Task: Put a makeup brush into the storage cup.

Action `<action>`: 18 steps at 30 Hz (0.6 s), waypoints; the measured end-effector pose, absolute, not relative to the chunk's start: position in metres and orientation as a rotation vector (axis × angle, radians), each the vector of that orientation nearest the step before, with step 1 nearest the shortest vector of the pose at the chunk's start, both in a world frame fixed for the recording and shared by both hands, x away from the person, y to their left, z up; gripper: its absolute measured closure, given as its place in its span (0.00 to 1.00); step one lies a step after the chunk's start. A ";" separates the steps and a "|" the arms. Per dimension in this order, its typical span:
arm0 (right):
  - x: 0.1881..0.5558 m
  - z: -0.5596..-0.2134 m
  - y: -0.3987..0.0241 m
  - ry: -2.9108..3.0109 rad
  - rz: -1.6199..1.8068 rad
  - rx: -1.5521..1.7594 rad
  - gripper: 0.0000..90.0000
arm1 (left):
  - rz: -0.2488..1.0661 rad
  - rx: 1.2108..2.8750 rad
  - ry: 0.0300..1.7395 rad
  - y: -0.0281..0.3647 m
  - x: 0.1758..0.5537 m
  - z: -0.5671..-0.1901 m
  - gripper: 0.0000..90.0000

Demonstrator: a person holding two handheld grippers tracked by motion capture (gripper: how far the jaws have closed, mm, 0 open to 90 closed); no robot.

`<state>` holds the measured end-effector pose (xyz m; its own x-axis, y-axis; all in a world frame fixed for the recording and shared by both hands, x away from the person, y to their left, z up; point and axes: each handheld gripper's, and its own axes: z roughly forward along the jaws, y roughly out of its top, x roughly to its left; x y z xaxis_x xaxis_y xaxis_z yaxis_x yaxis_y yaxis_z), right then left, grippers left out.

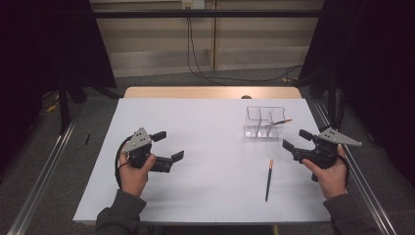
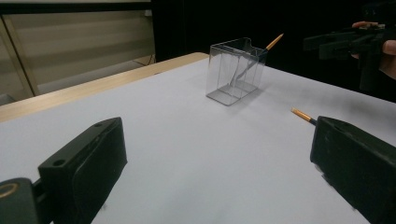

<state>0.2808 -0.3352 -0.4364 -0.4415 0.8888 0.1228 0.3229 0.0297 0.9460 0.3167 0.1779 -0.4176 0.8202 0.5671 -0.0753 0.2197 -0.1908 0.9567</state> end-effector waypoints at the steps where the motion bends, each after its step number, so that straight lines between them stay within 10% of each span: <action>1: 0.280 -0.436 -0.334 1.799 1.423 1.229 0.17 | 0.347 1.763 0.612 0.177 0.317 -0.418 0.04; 18: 0.266 -0.434 -0.321 1.864 1.414 1.186 0.16 | 0.342 1.766 0.605 0.175 0.316 -0.419 0.04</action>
